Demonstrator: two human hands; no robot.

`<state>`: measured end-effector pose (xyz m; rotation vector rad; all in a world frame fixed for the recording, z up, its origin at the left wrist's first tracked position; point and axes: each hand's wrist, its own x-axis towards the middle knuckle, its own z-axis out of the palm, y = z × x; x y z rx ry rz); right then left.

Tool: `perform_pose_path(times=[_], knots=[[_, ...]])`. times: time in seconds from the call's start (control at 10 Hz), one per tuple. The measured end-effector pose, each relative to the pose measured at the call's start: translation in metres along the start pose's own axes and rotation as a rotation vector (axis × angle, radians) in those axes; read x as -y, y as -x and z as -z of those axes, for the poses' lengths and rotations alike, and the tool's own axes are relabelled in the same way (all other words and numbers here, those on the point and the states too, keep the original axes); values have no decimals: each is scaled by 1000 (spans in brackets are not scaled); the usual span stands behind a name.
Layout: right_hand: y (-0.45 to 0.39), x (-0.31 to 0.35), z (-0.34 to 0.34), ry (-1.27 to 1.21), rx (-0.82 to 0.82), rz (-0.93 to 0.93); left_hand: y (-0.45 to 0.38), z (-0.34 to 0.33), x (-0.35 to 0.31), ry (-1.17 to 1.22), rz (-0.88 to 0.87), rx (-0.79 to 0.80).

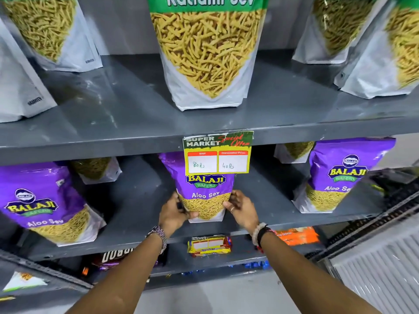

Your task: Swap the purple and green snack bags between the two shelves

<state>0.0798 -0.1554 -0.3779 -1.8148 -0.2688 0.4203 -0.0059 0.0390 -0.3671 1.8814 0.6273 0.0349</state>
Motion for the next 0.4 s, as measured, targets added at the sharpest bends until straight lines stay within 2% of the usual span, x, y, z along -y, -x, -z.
perform_pose_path(times=[0.3, 0.4], knots=[[7, 6, 4, 14, 12, -28, 12, -3, -6, -31, -38, -29], [21, 19, 16, 9, -110, 13, 30, -8, -12, 30, -109, -133]])
